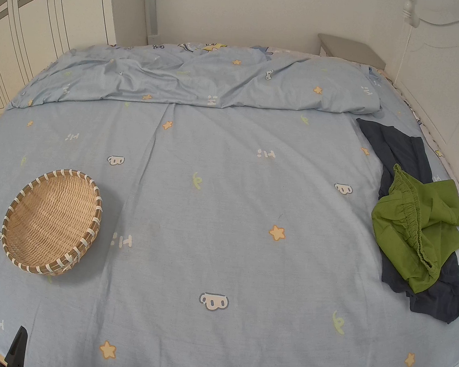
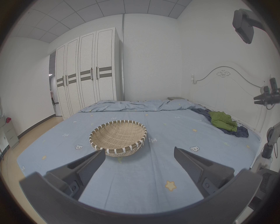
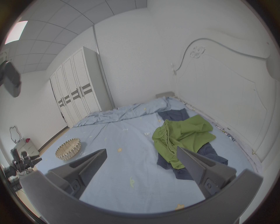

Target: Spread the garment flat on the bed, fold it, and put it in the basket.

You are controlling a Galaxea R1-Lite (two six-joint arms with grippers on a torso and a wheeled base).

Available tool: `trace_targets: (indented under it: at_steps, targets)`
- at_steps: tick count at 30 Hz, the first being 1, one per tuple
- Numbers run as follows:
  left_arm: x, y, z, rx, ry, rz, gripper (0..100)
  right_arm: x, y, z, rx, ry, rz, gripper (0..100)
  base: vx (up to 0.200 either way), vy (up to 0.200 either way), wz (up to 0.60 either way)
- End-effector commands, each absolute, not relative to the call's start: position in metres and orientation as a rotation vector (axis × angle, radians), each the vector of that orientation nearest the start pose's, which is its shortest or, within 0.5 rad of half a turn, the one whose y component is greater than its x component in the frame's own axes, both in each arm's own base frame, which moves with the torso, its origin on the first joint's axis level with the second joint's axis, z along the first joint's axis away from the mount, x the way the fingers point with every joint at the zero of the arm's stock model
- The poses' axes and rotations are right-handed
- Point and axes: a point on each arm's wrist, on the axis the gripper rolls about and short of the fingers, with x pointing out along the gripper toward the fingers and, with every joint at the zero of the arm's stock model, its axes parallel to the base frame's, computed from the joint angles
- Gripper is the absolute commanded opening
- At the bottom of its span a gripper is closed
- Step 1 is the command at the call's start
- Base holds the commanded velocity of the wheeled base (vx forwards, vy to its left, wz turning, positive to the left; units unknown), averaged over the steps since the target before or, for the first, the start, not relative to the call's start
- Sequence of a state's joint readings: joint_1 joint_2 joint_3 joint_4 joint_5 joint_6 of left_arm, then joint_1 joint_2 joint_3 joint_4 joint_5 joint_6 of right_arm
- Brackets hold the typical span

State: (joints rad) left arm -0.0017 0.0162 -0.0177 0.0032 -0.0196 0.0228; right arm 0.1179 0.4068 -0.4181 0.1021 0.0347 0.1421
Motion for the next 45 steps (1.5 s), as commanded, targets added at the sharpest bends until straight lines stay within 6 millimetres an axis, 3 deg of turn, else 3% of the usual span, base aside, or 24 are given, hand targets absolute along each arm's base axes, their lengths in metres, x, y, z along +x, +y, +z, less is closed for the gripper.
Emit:
trace_targets:
  at_steps: [1, 6, 10, 19, 26, 43, 44, 45]
  targets:
    - [-0.023, 0.000, 0.076, 0.023, 0.001, -0.021, 100, 0.129, 0.011, 0.228, 0.175, 0.437, 0.081, 100, 0.000, 0.000, 0.00]
    - [-0.023, 0.000, 0.076, 0.023, 0.001, -0.023, 100, 0.190, -0.021, 0.224, 0.033, 0.537, -0.060, 100, 0.000, 0.000, 0.00]
    - [-0.023, 0.000, 0.076, 0.023, 0.001, -0.021, 100, 0.233, -0.032, 0.211, 0.048, 0.625, -0.090, 100, 0.000, 0.000, 0.00]
    - [-0.023, 0.000, 0.076, 0.023, 0.001, -0.021, 100, 0.290, -0.044, 0.191, 0.063, 0.699, -0.085, 100, 0.000, 0.000, 0.00]
    - [-0.023, 0.000, 0.076, 0.021, 0.001, -0.020, 100, 0.309, -0.055, 0.186, 0.123, 0.702, -0.002, 100, 0.000, 0.000, 0.00]
    - [-0.023, 0.000, 0.076, 0.023, 0.001, -0.021, 100, 0.329, -0.050, 0.170, 0.151, 0.735, 0.079, 100, 0.000, 0.000, 0.00]
    - [-0.023, 0.000, 0.076, 0.023, 0.001, -0.021, 100, 0.330, -0.050, 0.170, 0.151, 0.735, 0.079, 0, 0.000, 0.000, 0.00]
    - [-0.023, 0.000, 0.076, 0.021, 0.001, -0.021, 100, 0.332, -0.050, 0.168, 0.153, 0.741, 0.081, 0, 0.000, 0.000, 0.00]
